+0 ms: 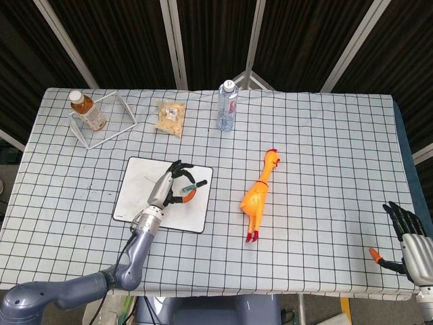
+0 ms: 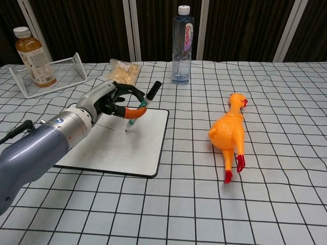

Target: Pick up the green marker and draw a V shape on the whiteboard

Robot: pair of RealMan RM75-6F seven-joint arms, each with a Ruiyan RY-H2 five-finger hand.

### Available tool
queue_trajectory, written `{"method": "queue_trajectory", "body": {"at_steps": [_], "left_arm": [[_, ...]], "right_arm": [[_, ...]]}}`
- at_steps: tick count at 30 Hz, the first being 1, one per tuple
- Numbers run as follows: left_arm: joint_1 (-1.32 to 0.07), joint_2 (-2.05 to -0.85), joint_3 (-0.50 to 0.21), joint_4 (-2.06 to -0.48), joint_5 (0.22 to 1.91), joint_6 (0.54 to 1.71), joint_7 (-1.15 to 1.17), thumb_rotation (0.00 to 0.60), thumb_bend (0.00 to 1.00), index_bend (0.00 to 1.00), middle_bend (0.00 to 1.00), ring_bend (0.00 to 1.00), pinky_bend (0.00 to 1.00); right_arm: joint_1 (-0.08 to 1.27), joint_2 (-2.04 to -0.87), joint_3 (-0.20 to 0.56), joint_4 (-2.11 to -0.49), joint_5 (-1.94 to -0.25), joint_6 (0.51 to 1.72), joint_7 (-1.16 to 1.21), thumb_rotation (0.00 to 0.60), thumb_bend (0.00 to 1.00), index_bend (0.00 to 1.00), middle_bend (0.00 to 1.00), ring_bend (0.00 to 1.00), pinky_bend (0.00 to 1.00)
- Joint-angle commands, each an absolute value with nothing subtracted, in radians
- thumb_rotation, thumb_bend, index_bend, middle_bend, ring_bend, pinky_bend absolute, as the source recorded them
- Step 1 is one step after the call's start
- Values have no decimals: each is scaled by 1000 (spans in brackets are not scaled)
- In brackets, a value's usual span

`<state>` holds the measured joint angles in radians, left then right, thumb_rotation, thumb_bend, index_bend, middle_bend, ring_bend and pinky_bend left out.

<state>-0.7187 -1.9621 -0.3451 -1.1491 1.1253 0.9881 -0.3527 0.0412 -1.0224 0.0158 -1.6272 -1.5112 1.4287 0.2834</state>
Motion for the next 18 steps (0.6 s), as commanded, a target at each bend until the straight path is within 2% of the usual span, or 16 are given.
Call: {"method": "queue_trajectory", "body": {"at_steps": [1,18], "left_arm": [[-715,-1960,-342,-1148,1125,984,-352,600,611,735,196,13,0],[-643,-1889,-294,-1206,1120,1002,-298,600,618,737,198,13,0]], "right_arm": [[41,-1022,16,-1629,-1511,1428,281,600,265,0,0,0,0],[37,-1024,16,-1629,-1513,1438,266,600,265,0,0,0,0]]}}
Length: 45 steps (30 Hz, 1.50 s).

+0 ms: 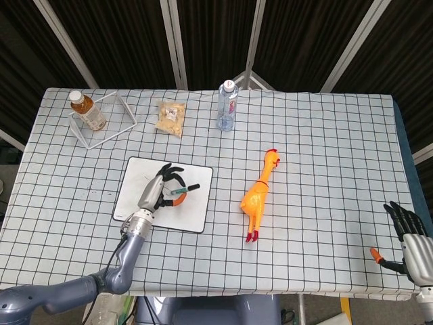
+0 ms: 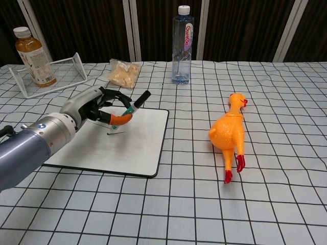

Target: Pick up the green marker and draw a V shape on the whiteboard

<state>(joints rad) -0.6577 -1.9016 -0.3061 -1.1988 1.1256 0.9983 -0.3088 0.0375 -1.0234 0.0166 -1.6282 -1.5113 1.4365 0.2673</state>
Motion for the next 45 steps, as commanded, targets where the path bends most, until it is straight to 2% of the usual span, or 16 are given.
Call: {"method": "queue_trajectory", "body": {"at_steps": [1,9,14,22,27,35,45], "left_arm": [[-638,-1885,-290,-1208,1118,1003,-296,600,618,737,198,13,0],[-556,-1805,-241,-1273,1106,1032,-272,600,618,738,200,13,0],[-506,-1718,-229,-1392,1131,1072,-286,600,618,738,200,13,0],[-439,-1575,-264,-1598,1221,1188,-379,600,618,738,202,13,0],[-426,-1503,-289,-1668,1232,1208,-380,600,619,738,203,13,0],[-411,-1423,-279,-1674,1229,1204,-325,600,615,739,203,13,0],[-381,-1349,-182,-1592,1328,1244,-150,600,602,738,202,13,0]], "right_arm": [[37,-1025,16,-1629,-1513,1438,265,600,265,0,0,0,0],[33,-1029,18,-1627,-1510,1445,250,600,265,0,0,0,0],[32,-1032,19,-1626,-1510,1449,243,600,265,0,0,0,0],[32,-1033,18,-1627,-1513,1450,239,600,265,0,0,0,0],[31,-1032,19,-1627,-1507,1448,237,600,265,0,0,0,0],[30,-1031,18,-1627,-1505,1444,234,600,265,0,0,0,0],[29,-1030,12,-1630,-1507,1439,223,600,266,0,0,0,0]]}}
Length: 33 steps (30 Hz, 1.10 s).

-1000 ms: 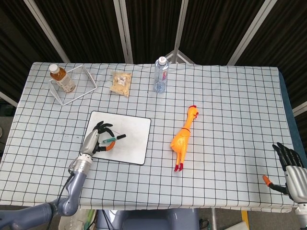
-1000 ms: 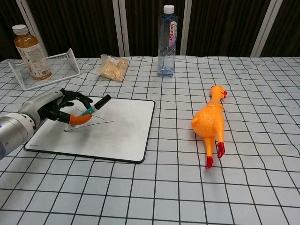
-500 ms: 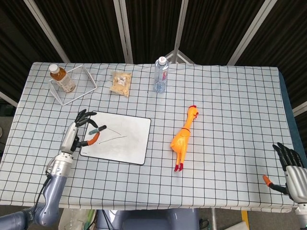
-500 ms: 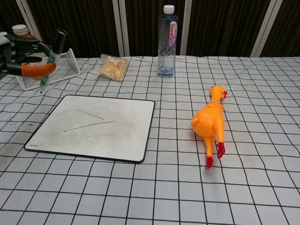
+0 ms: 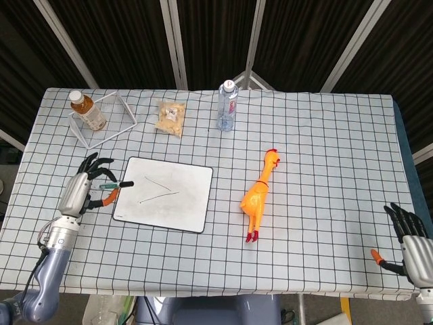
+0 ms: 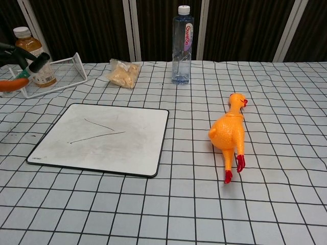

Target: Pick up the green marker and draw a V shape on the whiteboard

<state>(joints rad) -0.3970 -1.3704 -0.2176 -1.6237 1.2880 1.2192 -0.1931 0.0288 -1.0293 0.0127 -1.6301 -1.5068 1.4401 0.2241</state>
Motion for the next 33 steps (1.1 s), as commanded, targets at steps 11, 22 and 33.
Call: {"method": "queue_trajectory", "body": {"at_steps": [11,22,33], "left_arm": [[-397,-1347,-100,-1444,1392,1202,54,600,498,715,178,9,0],[-450,-1450,-104,-1320,1323,1096,146,600,435,637,130,4,0],[-437,-1414,-111,-1364,1241,1068,190,600,250,380,0,0,0]], "right_arm": [[27,-1030,8,-1634,-1511,1439,212,600,265,0,0,0,0],[24,-1030,10,-1632,-1505,1440,215,600,265,0,0,0,0],[24,-1029,9,-1632,-1508,1440,218,600,265,0,0,0,0]]}}
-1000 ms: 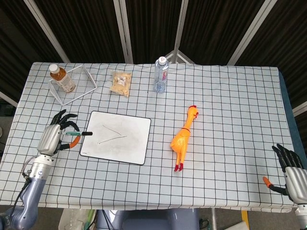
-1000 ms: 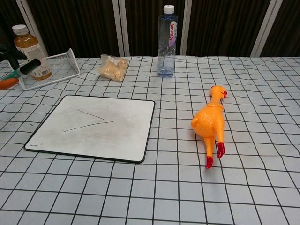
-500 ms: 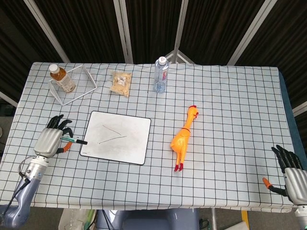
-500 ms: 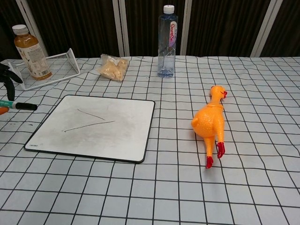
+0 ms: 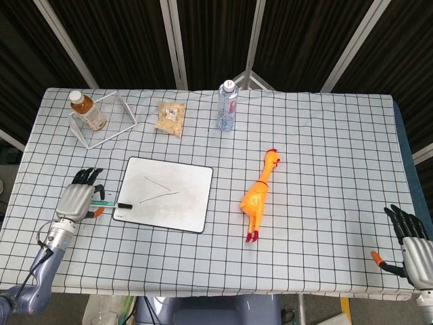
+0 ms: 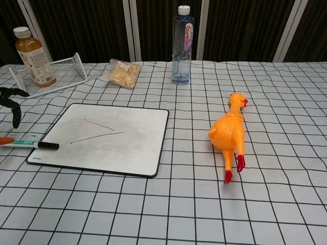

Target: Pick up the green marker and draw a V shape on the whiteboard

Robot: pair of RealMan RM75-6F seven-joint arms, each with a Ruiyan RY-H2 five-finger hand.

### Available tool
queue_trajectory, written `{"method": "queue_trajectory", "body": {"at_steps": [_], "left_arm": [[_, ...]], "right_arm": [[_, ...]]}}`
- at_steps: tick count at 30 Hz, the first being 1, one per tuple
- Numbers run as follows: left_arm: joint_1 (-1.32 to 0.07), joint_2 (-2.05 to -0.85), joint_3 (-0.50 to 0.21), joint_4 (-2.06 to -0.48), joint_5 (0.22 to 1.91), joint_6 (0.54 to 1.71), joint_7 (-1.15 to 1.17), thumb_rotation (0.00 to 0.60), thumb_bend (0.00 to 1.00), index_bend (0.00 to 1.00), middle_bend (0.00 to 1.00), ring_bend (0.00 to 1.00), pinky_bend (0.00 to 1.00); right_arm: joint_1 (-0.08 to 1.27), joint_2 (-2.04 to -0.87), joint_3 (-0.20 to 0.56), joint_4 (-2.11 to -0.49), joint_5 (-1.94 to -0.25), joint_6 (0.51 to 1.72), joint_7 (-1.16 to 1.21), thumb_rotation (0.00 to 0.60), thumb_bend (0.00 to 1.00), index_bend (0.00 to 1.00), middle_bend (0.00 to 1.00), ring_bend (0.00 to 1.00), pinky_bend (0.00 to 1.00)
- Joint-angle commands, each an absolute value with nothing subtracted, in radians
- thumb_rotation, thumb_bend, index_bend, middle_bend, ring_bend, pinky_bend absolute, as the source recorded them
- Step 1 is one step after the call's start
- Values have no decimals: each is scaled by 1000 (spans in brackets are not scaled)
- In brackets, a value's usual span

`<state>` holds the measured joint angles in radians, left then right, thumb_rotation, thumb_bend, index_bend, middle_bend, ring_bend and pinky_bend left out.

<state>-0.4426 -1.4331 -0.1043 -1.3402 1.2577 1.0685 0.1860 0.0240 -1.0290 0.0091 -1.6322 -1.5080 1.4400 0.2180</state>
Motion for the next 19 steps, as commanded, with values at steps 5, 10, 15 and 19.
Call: {"method": "queue_trajectory", "body": {"at_steps": [5,10,15,19], "left_arm": [[-418,-1374,-113,-1420,1240,1095,178,600,208,310,0,0,0],[-367,-1292,-111,-1555,1274,1182,123,600,152,114,0,0,0],[-276,-1196,-72,-1708,1334,1310,86,600,128,9,0,0,0],[-201,-1162,-28,-1743,1396,1419,85,600,128,0,0,0,0]], "right_arm": [[23,-1029,9,-1632,-1508,1440,214,600,265,0,0,0,0],[23,-1030,8,-1631,-1515,1445,213,600,265,0,0,0,0],[24,-1033,3,-1625,-1526,1445,206,600,265,0,0,0,0],[25,-1033,1,-1625,-1530,1443,204,600,265,0,0,0,0]]}}
